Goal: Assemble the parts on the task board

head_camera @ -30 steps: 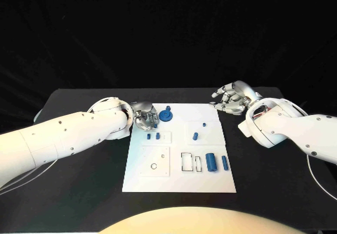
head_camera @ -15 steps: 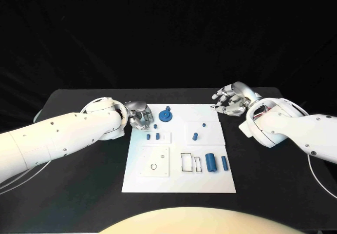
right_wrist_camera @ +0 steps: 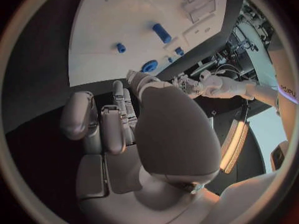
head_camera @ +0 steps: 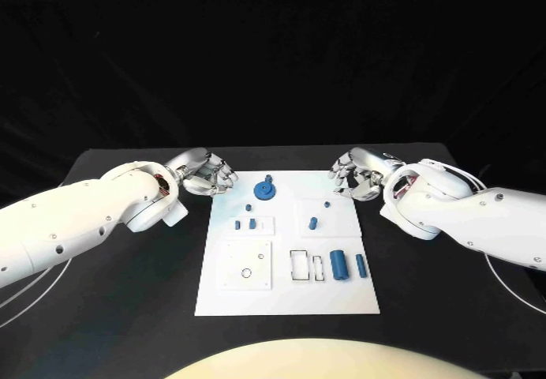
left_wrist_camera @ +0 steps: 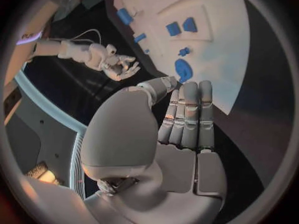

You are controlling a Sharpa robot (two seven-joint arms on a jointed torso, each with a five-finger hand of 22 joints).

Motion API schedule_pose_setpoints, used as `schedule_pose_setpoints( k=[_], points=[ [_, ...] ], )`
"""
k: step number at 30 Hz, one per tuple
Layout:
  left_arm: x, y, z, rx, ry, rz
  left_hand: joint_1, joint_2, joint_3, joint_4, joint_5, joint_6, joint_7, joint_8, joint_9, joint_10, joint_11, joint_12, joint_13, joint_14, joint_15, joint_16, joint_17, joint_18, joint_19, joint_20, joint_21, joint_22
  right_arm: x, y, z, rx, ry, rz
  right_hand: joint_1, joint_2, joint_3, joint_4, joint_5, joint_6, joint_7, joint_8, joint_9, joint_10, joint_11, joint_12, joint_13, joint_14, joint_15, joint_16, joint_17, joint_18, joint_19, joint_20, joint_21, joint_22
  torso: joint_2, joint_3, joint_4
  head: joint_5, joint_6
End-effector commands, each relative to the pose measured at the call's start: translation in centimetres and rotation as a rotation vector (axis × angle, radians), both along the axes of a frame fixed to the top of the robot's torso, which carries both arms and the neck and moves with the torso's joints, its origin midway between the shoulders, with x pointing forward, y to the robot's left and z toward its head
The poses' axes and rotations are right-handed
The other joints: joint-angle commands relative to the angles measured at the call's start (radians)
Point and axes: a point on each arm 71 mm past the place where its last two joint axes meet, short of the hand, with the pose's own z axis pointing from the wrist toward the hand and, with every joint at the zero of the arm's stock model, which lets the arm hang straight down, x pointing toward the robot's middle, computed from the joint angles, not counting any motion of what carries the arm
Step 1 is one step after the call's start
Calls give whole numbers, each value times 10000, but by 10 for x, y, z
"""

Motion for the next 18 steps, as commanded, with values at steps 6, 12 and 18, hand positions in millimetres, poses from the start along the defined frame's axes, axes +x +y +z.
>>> schedule_pose_setpoints(
  k=[6, 12, 18],
  points=[
    [-4, 7, 17, -5368, 777, 1119, 70, 118, -21, -133, 26, 35, 80, 85, -19, -122, 33, 92, -34, -192, 29, -290, -174, 149, -234, 17, -17, 30, -1, 13, -17, -2342, -229, 996, -74, -36, -129, -87, -32, 49, -55, -32, -10, -153, -7, -192, -218, 329, 49, 124, 95, -160, 96, -1, 193, 397, 15, -22, 21, -56, -15],
    [-7, 10, 20, -5896, 876, 1187, 64, 152, -28, -142, 29, 45, 87, 97, -21, -122, 36, 112, -36, -199, 33, -323, -197, 149, -252, 21, -11, 36, -1, 18, -24, -2746, -166, 1008, -129, -23, -152, -70, 46, 110, -119, -61, -20, -94, -71, -313, -416, 400, -110, 243, 214, -189, 182, -124, 434, 539, 13, -15, 12, -28, -27],
    [-8, 12, 21, -6086, 912, 1187, 47, 176, -43, -145, 26, 63, 91, 114, -20, -121, 39, 131, -37, -201, 38, -349, -216, 149, -267, 26, -7, 40, -2, 24, -31, -2980, 34, 1111, -171, -10, -147, -38, 91, 153, -141, -67, -21, -40, -97, -356, -492, 422, -111, 275, 243, -204, 208, -156, 503, 583, 18, -4, 8, -22, -56]
  ],
)
